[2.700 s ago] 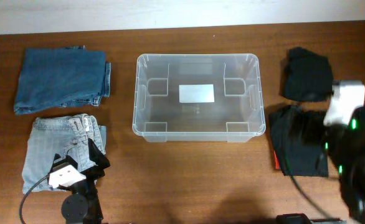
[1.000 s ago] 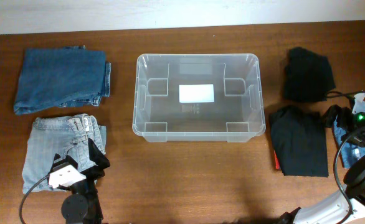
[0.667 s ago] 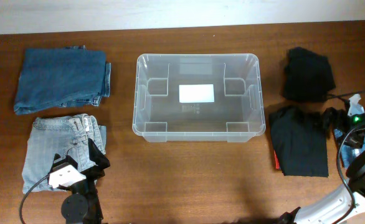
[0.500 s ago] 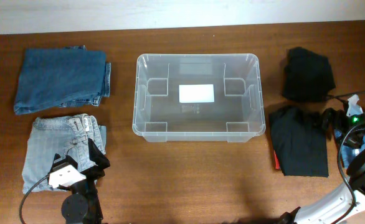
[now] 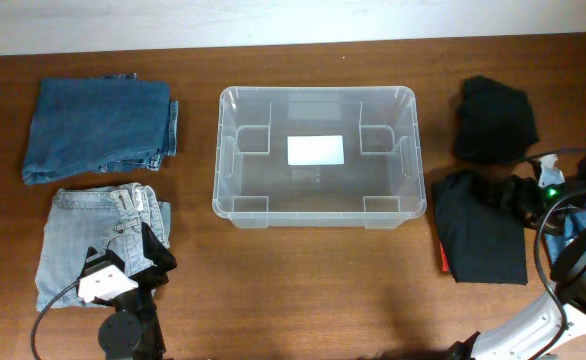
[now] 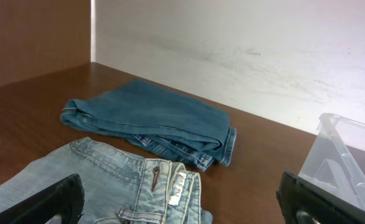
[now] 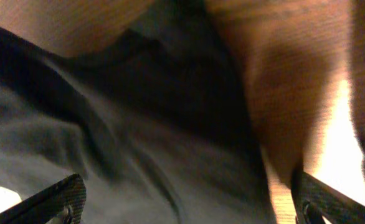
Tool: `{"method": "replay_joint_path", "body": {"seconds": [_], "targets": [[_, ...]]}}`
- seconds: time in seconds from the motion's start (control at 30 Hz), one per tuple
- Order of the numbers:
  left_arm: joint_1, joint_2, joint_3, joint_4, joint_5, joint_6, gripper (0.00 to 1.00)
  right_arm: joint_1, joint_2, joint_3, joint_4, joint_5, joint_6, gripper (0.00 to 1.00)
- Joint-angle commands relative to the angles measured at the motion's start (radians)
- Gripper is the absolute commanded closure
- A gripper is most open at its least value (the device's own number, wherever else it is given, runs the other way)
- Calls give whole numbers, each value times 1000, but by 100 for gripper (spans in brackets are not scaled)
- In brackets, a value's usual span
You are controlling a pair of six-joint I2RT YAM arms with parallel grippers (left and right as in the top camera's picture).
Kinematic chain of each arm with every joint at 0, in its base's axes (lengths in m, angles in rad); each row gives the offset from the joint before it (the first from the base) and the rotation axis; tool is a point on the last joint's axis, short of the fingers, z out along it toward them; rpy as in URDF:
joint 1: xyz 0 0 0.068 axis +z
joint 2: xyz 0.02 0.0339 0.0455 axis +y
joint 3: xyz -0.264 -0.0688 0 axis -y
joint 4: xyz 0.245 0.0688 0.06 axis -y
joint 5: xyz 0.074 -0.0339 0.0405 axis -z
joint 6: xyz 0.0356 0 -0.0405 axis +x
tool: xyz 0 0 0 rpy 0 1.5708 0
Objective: Pack container
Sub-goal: 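Lower the right gripper and grasp the black shirt's edge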
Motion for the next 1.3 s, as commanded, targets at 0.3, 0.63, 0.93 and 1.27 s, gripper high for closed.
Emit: {"method": "replay_joint_path", "body": {"seconds": [0.3, 0.63, 0.93, 1.27], "targets": [[5, -6, -1, -5, -11, -2, 1, 31, 9, -109, 59, -97, 3, 2], [5, -6, -1, -5, -11, -2, 1, 31, 9, -187, 73, -155, 3, 2], [5, -6, -1, -5, -11, -2, 1, 30, 9, -232, 85, -158, 18, 5], [5, -6, -1, -5, -11, -2, 1, 30, 9, -303, 141, -83, 72, 19]]}}
